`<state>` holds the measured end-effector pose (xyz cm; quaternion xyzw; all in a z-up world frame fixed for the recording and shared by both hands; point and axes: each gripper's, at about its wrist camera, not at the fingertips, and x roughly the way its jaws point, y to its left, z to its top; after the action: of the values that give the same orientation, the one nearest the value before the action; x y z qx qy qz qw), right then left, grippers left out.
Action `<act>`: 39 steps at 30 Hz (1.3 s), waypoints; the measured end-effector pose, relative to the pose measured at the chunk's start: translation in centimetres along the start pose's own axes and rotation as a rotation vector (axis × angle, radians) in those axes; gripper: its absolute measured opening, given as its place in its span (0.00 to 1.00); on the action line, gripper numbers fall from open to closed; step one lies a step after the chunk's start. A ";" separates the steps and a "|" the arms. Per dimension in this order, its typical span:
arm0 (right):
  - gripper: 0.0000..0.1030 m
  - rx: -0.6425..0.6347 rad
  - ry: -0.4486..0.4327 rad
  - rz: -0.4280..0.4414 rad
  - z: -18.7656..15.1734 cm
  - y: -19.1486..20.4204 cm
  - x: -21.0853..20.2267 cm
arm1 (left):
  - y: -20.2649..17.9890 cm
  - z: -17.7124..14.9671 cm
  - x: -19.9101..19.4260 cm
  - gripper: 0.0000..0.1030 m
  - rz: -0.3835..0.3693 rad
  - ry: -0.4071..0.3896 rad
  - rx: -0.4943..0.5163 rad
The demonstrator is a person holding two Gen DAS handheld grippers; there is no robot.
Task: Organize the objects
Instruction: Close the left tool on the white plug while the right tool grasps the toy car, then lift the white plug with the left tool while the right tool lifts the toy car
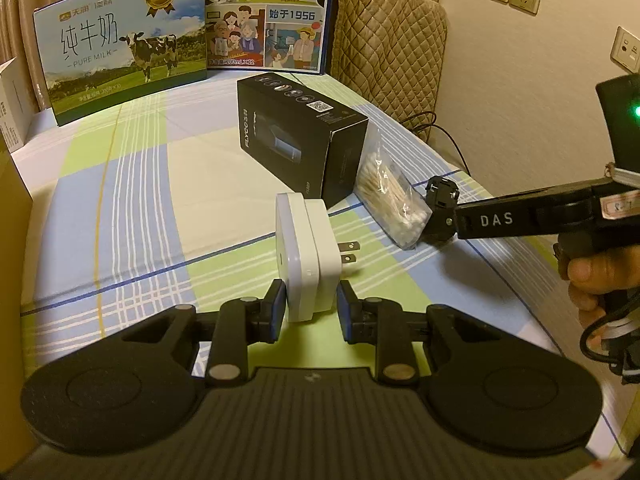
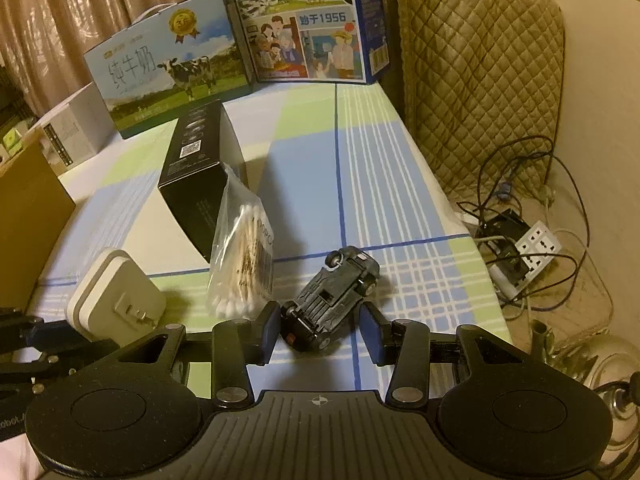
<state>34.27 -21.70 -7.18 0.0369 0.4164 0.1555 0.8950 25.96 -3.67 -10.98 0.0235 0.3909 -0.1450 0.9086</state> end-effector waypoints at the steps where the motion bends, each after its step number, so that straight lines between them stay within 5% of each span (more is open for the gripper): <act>1: 0.40 0.010 -0.003 0.004 0.0 -0.1 0.0 | 0.0 0.0 0.0 0.22 0.001 0.000 0.001; 6: 0.39 0.067 -0.008 0.018 0.4 -0.6 0.1 | -0.2 0.0 0.1 0.22 0.006 -0.001 0.002; 11: 0.18 0.104 -0.011 0.017 0.5 -0.7 -0.3 | 0.0 -0.1 -0.2 0.22 0.005 0.004 -0.011; 22: 0.17 0.022 0.050 -0.018 -3.1 2.3 -3.8 | -0.2 -3.5 -4.2 0.22 0.014 0.034 -0.023; 29: 0.17 0.044 0.079 0.052 -8.0 5.1 -7.3 | -0.4 -7.3 -8.4 0.22 0.022 0.048 -0.040; 32: 0.26 0.034 0.073 0.023 -8.8 6.0 -7.7 | -0.1 -8.4 -9.5 0.22 0.036 0.044 -0.049; 34: 0.46 0.008 0.056 0.008 -8.9 6.7 -7.9 | -0.1 -8.8 -9.9 0.22 0.048 0.038 -0.037; 39: 0.48 -0.102 0.021 -0.025 -8.8 8.0 -7.5 | 0.2 -9.1 -10.4 0.22 0.057 0.019 -0.049</act>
<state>21.07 -16.94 -5.88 -0.0158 0.4179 0.1657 0.8931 12.83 0.51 -9.84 0.0138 0.4022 -0.1092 0.9089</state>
